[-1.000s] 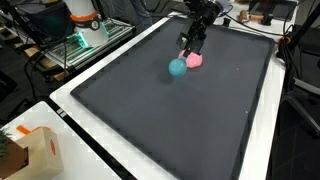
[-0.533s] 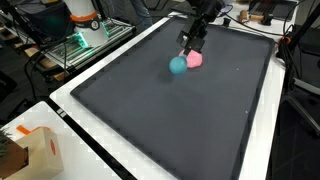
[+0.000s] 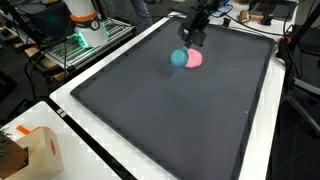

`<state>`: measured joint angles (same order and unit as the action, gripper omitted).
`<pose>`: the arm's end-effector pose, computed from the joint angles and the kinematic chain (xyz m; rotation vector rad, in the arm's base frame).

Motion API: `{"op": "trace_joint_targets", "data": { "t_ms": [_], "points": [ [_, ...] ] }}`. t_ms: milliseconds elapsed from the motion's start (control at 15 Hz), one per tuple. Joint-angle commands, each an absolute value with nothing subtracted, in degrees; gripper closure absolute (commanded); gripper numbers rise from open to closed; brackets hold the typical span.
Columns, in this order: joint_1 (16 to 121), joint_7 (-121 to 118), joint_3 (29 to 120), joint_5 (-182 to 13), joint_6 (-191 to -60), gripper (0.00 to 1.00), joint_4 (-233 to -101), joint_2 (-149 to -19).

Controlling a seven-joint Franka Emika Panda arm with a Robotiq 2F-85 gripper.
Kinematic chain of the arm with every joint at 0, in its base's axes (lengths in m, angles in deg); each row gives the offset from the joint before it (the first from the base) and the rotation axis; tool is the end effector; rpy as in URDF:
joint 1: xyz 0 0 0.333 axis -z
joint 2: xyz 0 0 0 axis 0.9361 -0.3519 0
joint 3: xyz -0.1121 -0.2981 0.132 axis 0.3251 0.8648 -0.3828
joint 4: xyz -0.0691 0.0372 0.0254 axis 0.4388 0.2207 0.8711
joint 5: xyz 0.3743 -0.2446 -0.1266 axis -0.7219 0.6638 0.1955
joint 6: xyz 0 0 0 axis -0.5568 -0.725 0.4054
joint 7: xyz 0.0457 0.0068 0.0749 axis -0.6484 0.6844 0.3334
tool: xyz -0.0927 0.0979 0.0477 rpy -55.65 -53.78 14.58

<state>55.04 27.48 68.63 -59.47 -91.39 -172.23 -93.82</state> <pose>0.6732 0.1349 0.2638 2.5667 -0.1376 -0.2410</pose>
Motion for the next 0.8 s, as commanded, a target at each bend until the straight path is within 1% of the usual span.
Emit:
{"op": "trace_joint_targets", "data": {
  "t_ms": [0, 733],
  "points": [
    [57.0, 20.9, 67.9, -65.3, -91.5, 0.75, -173.1, -90.9],
    [62.7, -0.8, 66.9, -82.6, -91.0, 0.75, -173.6, -83.5]
  ]
}}
